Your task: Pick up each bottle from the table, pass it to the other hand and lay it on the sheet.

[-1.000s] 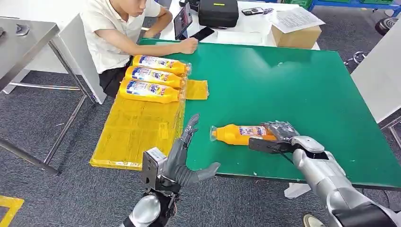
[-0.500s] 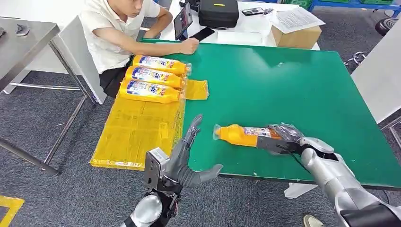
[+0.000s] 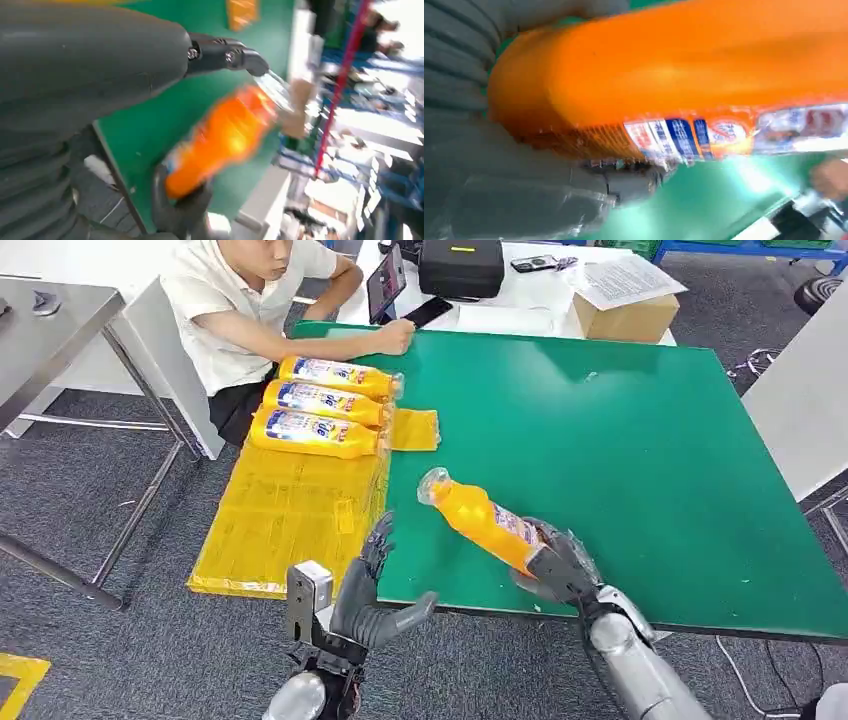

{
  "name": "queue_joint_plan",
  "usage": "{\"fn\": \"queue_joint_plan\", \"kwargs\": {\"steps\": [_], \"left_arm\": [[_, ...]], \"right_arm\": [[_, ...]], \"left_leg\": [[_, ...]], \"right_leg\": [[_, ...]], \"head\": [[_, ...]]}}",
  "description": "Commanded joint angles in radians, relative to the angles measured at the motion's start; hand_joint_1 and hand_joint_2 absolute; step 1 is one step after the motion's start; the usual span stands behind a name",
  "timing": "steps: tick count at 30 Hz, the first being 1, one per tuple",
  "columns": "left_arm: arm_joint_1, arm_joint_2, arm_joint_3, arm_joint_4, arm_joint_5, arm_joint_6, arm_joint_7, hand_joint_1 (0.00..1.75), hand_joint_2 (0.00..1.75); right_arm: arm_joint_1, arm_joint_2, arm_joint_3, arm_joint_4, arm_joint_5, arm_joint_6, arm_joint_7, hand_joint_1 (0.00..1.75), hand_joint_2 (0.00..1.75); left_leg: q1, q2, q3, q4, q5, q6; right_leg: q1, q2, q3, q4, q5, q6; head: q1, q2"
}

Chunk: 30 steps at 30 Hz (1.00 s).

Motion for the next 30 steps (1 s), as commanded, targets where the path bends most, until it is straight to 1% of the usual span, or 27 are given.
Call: {"fn": "queue_joint_plan", "kwargs": {"steps": [1, 2, 3, 4, 5, 6, 7, 8, 11, 12, 13, 15, 18, 19, 20, 22, 23, 24, 25, 27, 30], "left_arm": [[0.012, 0.041, 0.021, 0.036, 0.002, 0.015, -0.017, 0.00, 1.75], [0.011, 0.041, 0.020, 0.036, 0.002, 0.016, -0.017, 0.00, 1.75], [0.010, 0.041, 0.019, 0.036, 0.002, 0.017, -0.016, 0.00, 1.75], [0.009, 0.041, 0.019, 0.037, 0.003, 0.017, -0.016, 0.00, 1.75], [0.006, 0.044, 0.012, 0.036, -0.027, 0.030, -0.037, 0.00, 1.75], [-0.004, 0.054, -0.022, 0.032, -0.084, 0.024, -0.061, 0.00, 1.75], [-0.003, 0.056, -0.032, 0.025, -0.096, 0.010, -0.060, 0.00, 1.75], [0.002, 0.057, -0.037, 0.015, -0.079, -0.043, -0.041, 0.00, 1.75], [-0.001, 0.047, -0.031, 0.012, -0.076, -0.072, -0.037, 0.00, 1.75], [-0.010, 0.047, -0.036, 0.013, -0.085, -0.084, -0.045, 0.00, 1.75], [-0.024, 0.051, -0.051, 0.006, -0.124, -0.093, -0.079, 0.00, 1.75], [-0.038, 0.052, -0.072, -0.009, -0.176, -0.100, -0.103, 0.00, 1.75], [-0.040, 0.046, -0.078, -0.051, -0.206, -0.132, -0.113, 0.00, 1.75], [-0.043, 0.043, -0.078, -0.068, -0.189, -0.163, -0.104, 0.00, 1.75], [-0.046, 0.038, -0.076, -0.072, -0.169, -0.183, -0.089, 0.00, 1.75], [-0.057, 0.028, -0.073, -0.064, -0.093, -0.248, -0.042, 0.00, 1.75], [-0.066, 0.021, -0.070, -0.048, -0.055, -0.272, -0.020, 0.00, 1.75], [-0.070, 0.015, -0.067, -0.038, -0.043, -0.274, -0.017, 0.00, 1.75], [-0.078, 0.006, -0.064, -0.028, -0.028, -0.279, -0.015, 0.00, 1.75], [-0.083, 0.005, -0.066, -0.017, -0.024, -0.280, -0.016, 0.00, 1.75], [-0.083, 0.006, -0.067, -0.014, -0.022, -0.281, -0.018, 0.00, 1.75]], "right_arm": [[0.153, 0.110, -0.052, -0.317, -0.056, -0.015, 0.016, 1.75, 1.75], [0.152, 0.105, -0.049, -0.316, -0.059, -0.015, 0.019, 1.75, 1.75], [0.149, 0.103, -0.049, -0.310, -0.061, -0.014, 0.019, 1.75, 1.75], [0.146, 0.100, -0.050, -0.303, -0.063, -0.014, 0.019, 1.75, 1.75], [0.148, 0.104, -0.055, -0.307, -0.080, -0.011, 0.003, 1.75, 1.75], [0.158, 0.111, -0.054, -0.332, -0.097, -0.005, -0.019, 1.75, 1.75], [0.164, 0.114, -0.046, -0.356, -0.106, 0.004, -0.026, 1.75, 1.75], [0.165, 0.115, -0.031, -0.379, -0.129, 0.032, -0.023, 1.75, 1.75], [0.159, 0.118, 0.017, -0.401, -0.132, 0.051, -0.009, 1.75, 1.75], [0.157, 0.118, 0.036, -0.398, -0.129, 0.061, -0.004, 1.75, 1.75], [0.154, 0.122, 0.054, -0.386, -0.128, 0.067, -0.003, 1.75, 1.75], [0.146, 0.125, 0.083, -0.359, -0.121, 0.073, -0.004, 1.75, 1.75], [0.135, 0.137, 0.139, -0.321, -0.099, 0.087, -0.021, 1.75, 1.75], [0.128, 0.132, 0.181, -0.310, -0.079, 0.100, -0.026, 1.75, 1.75], [0.125, 0.135, 0.201, -0.301, -0.073, 0.104, -0.028, 1.75, 1.75], [0.110, 0.135, 0.248, -0.282, -0.057, 0.115, -0.041, 1.75, 1.75], [0.104, 0.135, 0.270, -0.283, -0.062, 0.134, -0.078, 1.75, 1.75], [0.103, 0.136, 0.279, -0.286, -0.067, 0.146, -0.090, 1.75, 1.75], [0.104, 0.145, 0.290, -0.294, -0.065, 0.146, -0.089, 1.75, 1.75], [0.106, 0.143, 0.294, -0.303, -0.065, 0.146, -0.089, 1.75, 1.75], [0.108, 0.138, 0.295, -0.310, -0.065, 0.144, -0.089, 1.75, 1.75]], "left_leg": [[0.000, 0.002, -0.001, -0.001, -0.001, -0.002], [0.000, 0.003, 0.000, -0.001, -0.002, -0.002], [0.000, 0.002, -0.002, -0.001, -0.001, -0.002], [0.000, 0.002, -0.001, -0.001, -0.002, -0.002], [0.000, 0.000, -0.002, -0.001, -0.001, -0.001], [0.000, 0.000, -0.001, -0.001, -0.002, -0.002], [-0.001, 0.000, -0.003, -0.001, -0.001, -0.001], [-0.001, 0.001, -0.002, -0.001, -0.001, -0.002], [-0.002, 0.001, -0.005, 0.000, -0.001, -0.001], [-0.002, 0.003, -0.003, 0.000, -0.002, -0.002], [-0.002, 0.003, -0.004, -0.001, -0.001, -0.001], [-0.002, 0.002, -0.005, 0.000, -0.001, -0.002], [-0.001, 0.002, -0.004, 0.000, -0.001, -0.002], [-0.001, 0.003, -0.002, 0.000, -0.002, -0.002], [-0.002, 0.003, -0.005, 0.000, -0.001, -0.001], [-0.001, 0.005, -0.002, 0.000, -0.002, -0.002], [-0.002, 0.002, -0.004, 0.000, -0.001, -0.001], [-0.001, 0.003, -0.003, 0.000, -0.001, -0.002], [-0.002, 0.002, -0.005, 0.000, -0.001, -0.001], [-0.001, 0.003, -0.003, 0.000, -0.002, -0.002], [-0.002, 0.003, -0.004, -0.001, -0.001, -0.001]], "right_leg": [[0.000, 0.003, -0.002, 0.000, 0.000, -0.002], [0.000, 0.004, -0.001, 0.000, -0.001, -0.002], [0.000, 0.003, -0.003, 0.000, -0.001, -0.002], [0.000, 0.002, -0.002, 0.000, -0.001, -0.002], [0.000, 0.001, -0.003, 0.000, -0.001, -0.002], [0.000, 0.002, -0.002, 0.000, -0.001, -0.002], [-0.001, 0.001, -0.004, 0.000, 0.000, -0.002], [-0.001, 0.002, -0.002, 0.000, -0.001, -0.002], [-0.003, 0.002, -0.006, 0.001, 0.000, -0.002], [-0.002, 0.004, -0.004, 0.001, -0.001, -0.003], [-0.002, 0.003, -0.006, 0.000, 0.000, -0.002], [-0.002, 0.001, -0.006, 0.000, 0.000, -0.002], [-0.001, 0.002, -0.006, 0.001, 0.000, -0.002], [-0.001, 0.004, -0.004, 0.001, -0.001, -0.003], [-0.002, 0.003, -0.006, 0.000, 0.000, -0.001], [-0.001, 0.005, -0.004, 0.000, 0.000, -0.003], [-0.002, 0.002, -0.006, 0.000, 0.000, -0.001], [-0.001, 0.003, -0.004, 0.000, 0.000, -0.002], [-0.002, 0.002, -0.006, 0.000, 0.000, -0.001], [-0.002, 0.003, -0.005, 0.000, 0.000, -0.002], [-0.002, 0.003, -0.005, 0.000, 0.000, -0.002]], "head": [[0.000, 0.000], [0.000, 0.000], [-0.001, 0.000], [-0.001, 0.000], [0.000, 0.000], [0.000, 0.000], [0.000, 0.000], [0.000, 0.000], [0.000, 0.000], [0.000, 0.000], [0.000, 0.000], [0.000, 0.000], [0.000, 0.000], [0.000, 0.000], [0.000, 0.000], [-0.001, 0.000], [0.000, 0.000], [0.000, 0.000], [0.000, 0.000], [0.000, 0.000], [-0.001, 0.000]]}}
